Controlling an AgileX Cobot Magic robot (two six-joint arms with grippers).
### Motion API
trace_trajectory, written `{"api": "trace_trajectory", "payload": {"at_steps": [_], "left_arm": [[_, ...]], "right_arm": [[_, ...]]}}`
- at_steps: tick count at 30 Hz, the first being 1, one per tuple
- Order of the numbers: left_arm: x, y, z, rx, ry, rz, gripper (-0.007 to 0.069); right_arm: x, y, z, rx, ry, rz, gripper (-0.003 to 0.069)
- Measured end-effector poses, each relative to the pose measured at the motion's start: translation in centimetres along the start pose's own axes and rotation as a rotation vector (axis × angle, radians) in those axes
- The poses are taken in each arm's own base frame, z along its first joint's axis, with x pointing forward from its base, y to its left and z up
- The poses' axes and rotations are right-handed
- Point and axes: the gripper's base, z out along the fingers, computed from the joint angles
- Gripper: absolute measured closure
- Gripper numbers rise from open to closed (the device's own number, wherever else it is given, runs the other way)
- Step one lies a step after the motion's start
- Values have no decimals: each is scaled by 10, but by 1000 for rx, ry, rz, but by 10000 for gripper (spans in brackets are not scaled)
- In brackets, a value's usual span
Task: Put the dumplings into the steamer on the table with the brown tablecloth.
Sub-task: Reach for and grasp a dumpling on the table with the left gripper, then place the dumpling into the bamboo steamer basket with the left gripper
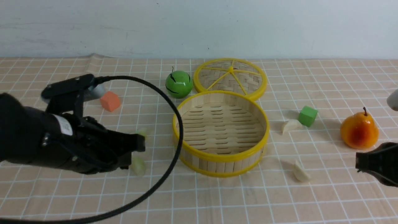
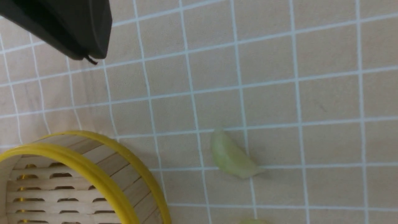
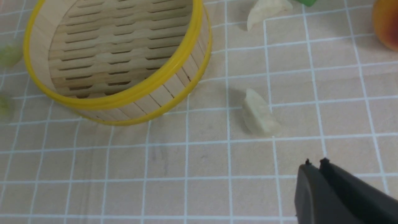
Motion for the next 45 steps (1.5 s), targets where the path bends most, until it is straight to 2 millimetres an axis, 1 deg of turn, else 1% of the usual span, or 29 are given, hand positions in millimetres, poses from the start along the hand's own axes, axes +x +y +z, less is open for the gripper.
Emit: {"api": "trace_trajectory", "payload": {"at_steps": [1, 3, 5, 6, 7, 8, 10, 11, 12, 13, 14, 15, 16, 18, 20, 21, 24, 25, 27, 28, 30, 31, 33, 34, 35, 40, 42, 43, 45], "left_arm": [[0, 0, 11, -6, 31, -17, 607], [1, 2, 26, -26, 76, -26, 582], [1, 4, 41, -47, 116, -31, 533], [1, 4, 44, -52, 125, -32, 515], [0, 4, 50, -59, 139, -38, 473], [0, 4, 50, -60, 143, -38, 473], [-7, 1, 62, -72, 171, -48, 341], [-8, 1, 63, -74, 173, -47, 332], [-10, 1, 65, -78, 176, -40, 296], [-16, 0, 72, -95, 185, -18, 231], [-20, 0, 76, -108, 185, -4, 197], [-20, 0, 77, -114, 184, 4, 185], [-24, 1, 85, -142, 185, 10, 153], [-30, 3, 94, -183, 176, 12, 133], [-34, 9, 108, -247, 167, 1, 128], [-35, 9, 108, -250, 163, 10, 128], [-38, 17, 131, -327, 151, -50, 128], [-38, 18, 135, -335, 150, -63, 128], [-39, 20, 151, -353, 140, -102, 148], [-40, 22, 159, -359, 141, -123, 176], [-39, 23, 165, -367, 147, -140, 209], [-39, 23, 171, -374, 148, -158, 269], [-39, 24, 176, -381, 153, -171, 336], [-40, 24, 177, -379, 149, -173, 374], [-41, 23, 177, -379, 148, -174, 390], [-42, 23, 177, -376, 147, -158, 389], [-45, 18, 170, -358, 140, -136, 389], [-45, 17, 170, -356, 141, -138, 389], [-58, -1, 152, -289, 95, -96, 389]], "right_arm": [[2, 4, 0, -17, 13, -12, 627], [6, 12, 0, -49, 30, -74, 627], [11, 20, 0, -83, 48, -159, 627], [12, 23, 0, -95, 52, -194, 627], [13, 25, -1, -106, 55, -219, 625], [14, 27, -1, -111, 57, -228, 625], [18, 33, -1, -138, 68, -276, 622], [18, 34, -1, -141, 69, -280, 622], [19, 34, -1, -144, 71, -284, 620], [19, 35, -1, -149, 73, -289, 617], [19, 35, -1, -150, 73, -289, 616], [19, 35, -1, -150, 73, -288, 616], [19, 35, -1, -150, 73, -289, 615], [19, 36, -1, -151, 73, -288, 614], [19, 36, -1, -152, 74, -286, 611], [19, 36, -1, -152, 74, -286, 610], [19, 36, -1, -152, 74, -285, 606], [19, 36, -1, -152, 74, -285, 606], [19, 36, -1, -155, 75, -280, 602], [19, 36, -2, -157, 75, -275, 600], [19, 36, -2, -157, 75, -275, 599], [19, 36, -2, -157, 75, -275, 596], [19, 36, -2, -157, 75, -275, 594], [19, 36, -2, -157, 75, -275, 592], [19, 36, -2, -157, 75, -275, 592], [19, 36, -2, -159, 76, -272, 587], [19, 36, -2, -159, 76, -272, 585], [19, 36, -2, -159, 76, -272, 585], [19, 36, -2, -159, 76, -272, 581]]}}
